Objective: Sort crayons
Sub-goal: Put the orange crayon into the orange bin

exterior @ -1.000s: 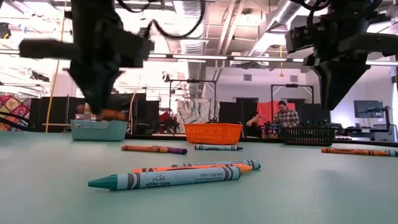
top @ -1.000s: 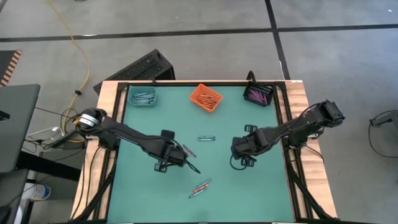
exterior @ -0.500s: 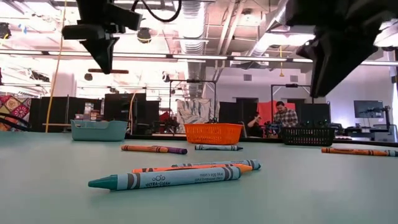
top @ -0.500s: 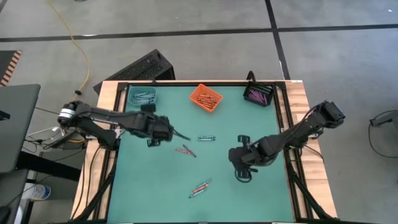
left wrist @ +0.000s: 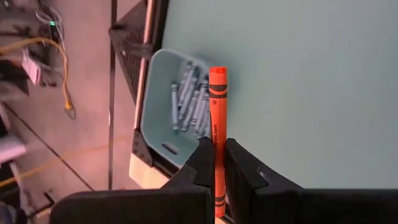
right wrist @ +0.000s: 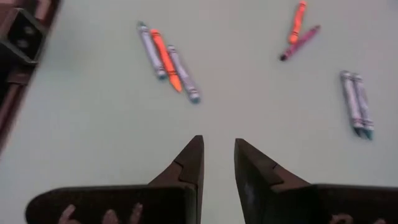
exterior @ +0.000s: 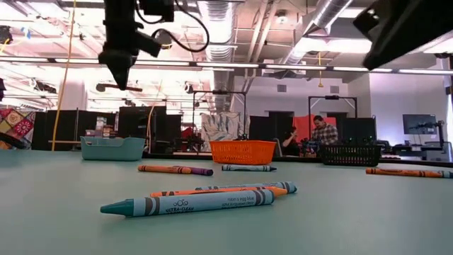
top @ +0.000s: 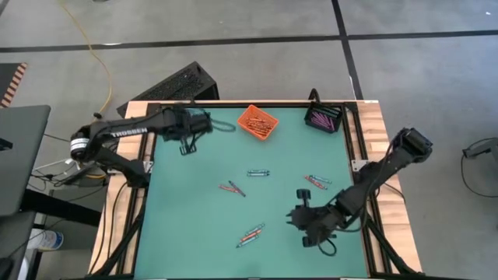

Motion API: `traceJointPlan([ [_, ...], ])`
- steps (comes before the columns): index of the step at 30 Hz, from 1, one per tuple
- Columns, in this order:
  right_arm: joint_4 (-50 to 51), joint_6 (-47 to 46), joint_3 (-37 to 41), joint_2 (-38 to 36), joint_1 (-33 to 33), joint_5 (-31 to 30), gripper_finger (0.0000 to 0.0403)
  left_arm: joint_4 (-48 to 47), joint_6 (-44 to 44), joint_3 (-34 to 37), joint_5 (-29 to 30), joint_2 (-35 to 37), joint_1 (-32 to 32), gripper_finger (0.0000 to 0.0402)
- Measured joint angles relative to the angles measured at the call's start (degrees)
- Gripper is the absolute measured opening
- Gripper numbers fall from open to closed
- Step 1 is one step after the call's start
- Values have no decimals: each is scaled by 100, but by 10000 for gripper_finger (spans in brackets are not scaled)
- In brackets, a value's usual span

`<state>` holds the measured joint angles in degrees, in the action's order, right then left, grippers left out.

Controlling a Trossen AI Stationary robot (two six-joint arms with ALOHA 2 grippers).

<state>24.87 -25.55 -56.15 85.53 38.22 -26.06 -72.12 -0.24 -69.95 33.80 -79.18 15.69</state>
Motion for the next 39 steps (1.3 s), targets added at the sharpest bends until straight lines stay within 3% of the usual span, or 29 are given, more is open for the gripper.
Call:
traceJointPlan([
  [10, -1384, -13, 859, 12, 425, -539, 82, 1167, 1442, 127, -859, 2, 1824, 0],
  [22, -2036, -445, 1256, 12, 402, -678, 82, 2763, 2613, 1348, -1532, -74, 3528, 0],
  [30, -2252, -461, 1256, 12, 402, -809, 82, 3476, 2777, 1589, -1766, -72, 3656, 0],
  [39, -2347, -456, 1256, 12, 402, -1166, 82, 5028, 2894, 1589, -3340, -72, 3168, 0],
])
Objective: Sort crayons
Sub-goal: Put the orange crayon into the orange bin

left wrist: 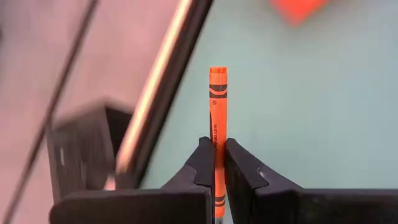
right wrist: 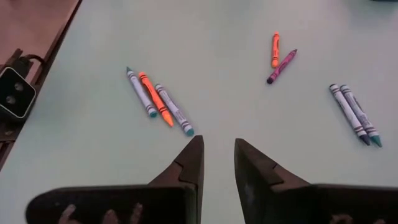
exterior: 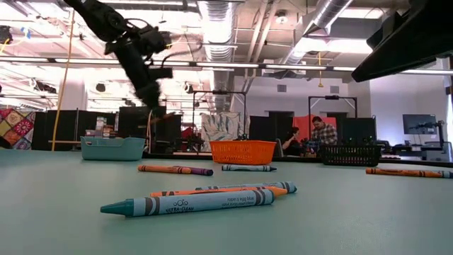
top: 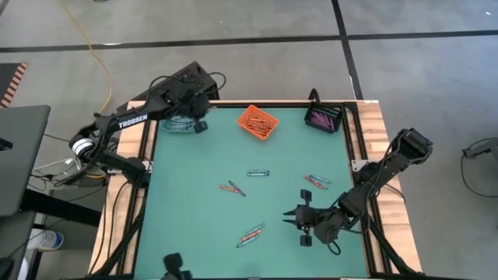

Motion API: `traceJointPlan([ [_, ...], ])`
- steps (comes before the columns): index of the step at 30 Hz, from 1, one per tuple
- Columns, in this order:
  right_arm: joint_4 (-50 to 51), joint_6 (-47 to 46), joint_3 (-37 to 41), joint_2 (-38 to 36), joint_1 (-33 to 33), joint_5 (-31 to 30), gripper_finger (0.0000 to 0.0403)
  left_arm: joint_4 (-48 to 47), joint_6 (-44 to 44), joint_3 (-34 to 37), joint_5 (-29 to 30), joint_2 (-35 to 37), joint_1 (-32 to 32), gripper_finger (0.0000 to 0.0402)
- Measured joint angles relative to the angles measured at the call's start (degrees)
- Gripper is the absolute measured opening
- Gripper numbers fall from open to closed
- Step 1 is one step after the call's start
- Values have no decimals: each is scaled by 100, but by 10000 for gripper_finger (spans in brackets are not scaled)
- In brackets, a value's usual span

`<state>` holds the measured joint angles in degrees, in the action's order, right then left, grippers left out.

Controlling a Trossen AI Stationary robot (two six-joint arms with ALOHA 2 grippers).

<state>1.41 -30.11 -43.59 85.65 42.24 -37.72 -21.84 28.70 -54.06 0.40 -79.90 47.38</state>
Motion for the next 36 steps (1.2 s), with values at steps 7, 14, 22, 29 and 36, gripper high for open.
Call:
traceJointPlan([
  [7, -30, -125, 0, 0, 0, -4, 82, 1428, 188, -209, -430, -235, -447, 0],
  [14, -66, -188, 0, -2, 0, -37, 82, 1350, 261, -1288, -594, -1417, -787, 0],
  [22, -59, -293, 0, -2, 15, -39, 82, 759, 642, -2677, -884, -2846, -1052, 0],
  [29, -45, -306, -2, -2, 17, -37, 82, 42, 1067, -3681, -1065, -3733, -1300, 13],
  [36, -41, -367, -2, -4, 17, -37, 82, -572, 1178, -4174, -1046, -4131, -1411, 75],
])
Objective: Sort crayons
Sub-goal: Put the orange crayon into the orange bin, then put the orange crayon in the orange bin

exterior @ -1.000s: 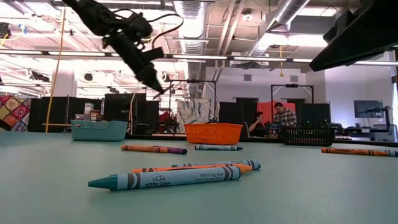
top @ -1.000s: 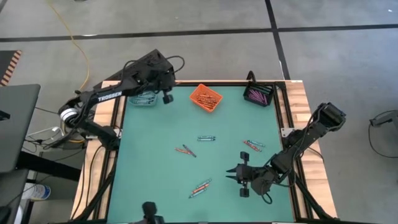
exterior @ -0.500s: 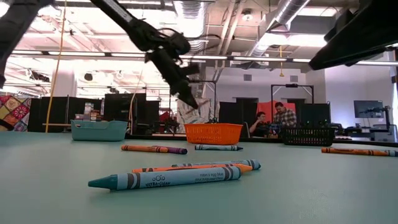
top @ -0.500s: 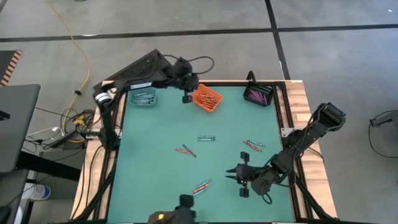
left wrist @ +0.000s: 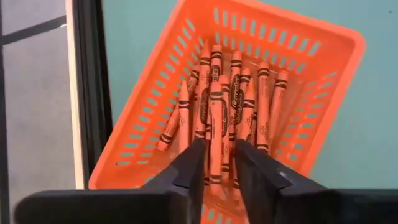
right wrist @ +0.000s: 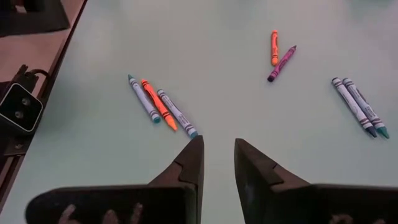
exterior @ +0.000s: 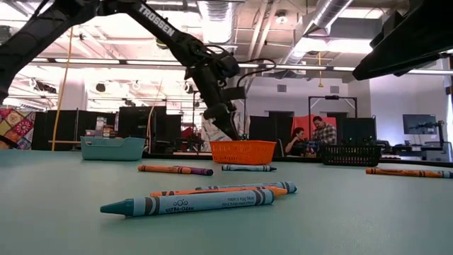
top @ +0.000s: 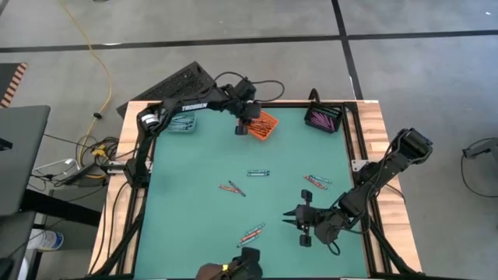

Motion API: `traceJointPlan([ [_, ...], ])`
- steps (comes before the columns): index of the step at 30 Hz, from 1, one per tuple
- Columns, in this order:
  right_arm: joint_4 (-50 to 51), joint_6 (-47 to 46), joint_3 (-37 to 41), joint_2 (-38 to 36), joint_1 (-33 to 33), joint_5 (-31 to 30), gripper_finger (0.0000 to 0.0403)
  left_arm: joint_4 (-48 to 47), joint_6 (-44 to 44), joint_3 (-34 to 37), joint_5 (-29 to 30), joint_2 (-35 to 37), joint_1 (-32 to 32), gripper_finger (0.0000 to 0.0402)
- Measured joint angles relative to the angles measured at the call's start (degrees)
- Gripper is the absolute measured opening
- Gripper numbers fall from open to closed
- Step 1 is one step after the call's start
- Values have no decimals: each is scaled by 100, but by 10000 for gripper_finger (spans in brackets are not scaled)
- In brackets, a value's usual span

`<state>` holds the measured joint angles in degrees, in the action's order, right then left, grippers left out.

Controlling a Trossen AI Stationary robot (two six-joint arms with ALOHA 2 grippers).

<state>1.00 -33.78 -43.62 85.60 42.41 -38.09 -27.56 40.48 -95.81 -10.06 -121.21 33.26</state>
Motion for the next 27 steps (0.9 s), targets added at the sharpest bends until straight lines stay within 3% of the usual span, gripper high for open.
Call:
traceJointPlan([
  [8, 6, -46, 0, 0, 0, 22, 82, -333, -274, -5, 141, 203, -128, 155],
  [15, 26, -201, -2, 0, 71, 61, 82, -1504, -829, -5, 149, 523, -512, 162],
  [22, 26, -328, -2, 0, 212, 63, 82, -2661, -1445, -5, 253, 656, -1582, 160],
  [27, 19, -332, -2, 0, 264, 63, 82, -2757, -1934, 44, 841, 660, -2706, 160],
])
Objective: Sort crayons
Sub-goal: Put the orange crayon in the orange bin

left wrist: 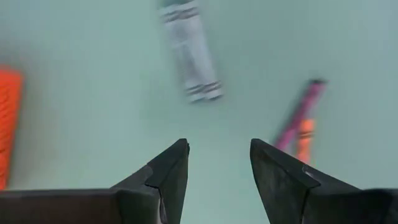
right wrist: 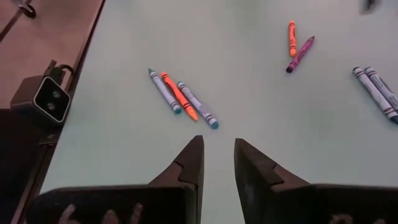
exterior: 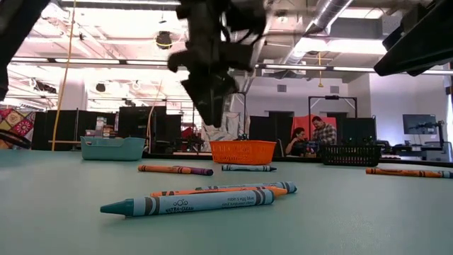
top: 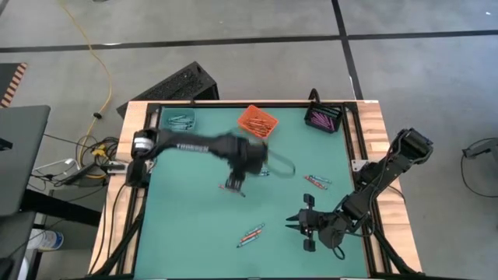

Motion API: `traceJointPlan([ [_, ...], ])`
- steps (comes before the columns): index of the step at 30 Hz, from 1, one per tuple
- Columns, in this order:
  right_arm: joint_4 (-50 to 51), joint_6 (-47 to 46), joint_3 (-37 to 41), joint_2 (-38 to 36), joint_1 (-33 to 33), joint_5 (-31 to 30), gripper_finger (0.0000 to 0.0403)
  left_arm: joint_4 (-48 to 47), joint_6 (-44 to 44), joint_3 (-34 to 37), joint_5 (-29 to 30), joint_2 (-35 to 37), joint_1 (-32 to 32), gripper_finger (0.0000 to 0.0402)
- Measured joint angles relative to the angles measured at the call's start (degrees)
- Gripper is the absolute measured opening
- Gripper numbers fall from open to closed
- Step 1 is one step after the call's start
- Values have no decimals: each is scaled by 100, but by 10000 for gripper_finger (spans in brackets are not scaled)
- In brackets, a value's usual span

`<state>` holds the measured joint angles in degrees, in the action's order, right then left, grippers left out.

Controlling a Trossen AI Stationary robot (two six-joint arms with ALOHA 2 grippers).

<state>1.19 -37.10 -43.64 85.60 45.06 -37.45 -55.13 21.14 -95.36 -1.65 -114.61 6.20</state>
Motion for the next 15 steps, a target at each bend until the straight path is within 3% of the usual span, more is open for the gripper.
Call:
traceJointPlan([
  [8, 204, 7, 0, 0, -4, 2, 82, 299, -1055, 191, 1212, 2, -1937, 159],
  [15, 370, 9, 0, 0, -7, 0, 82, 712, -2114, 194, 3041, 2, -3411, 159],
])
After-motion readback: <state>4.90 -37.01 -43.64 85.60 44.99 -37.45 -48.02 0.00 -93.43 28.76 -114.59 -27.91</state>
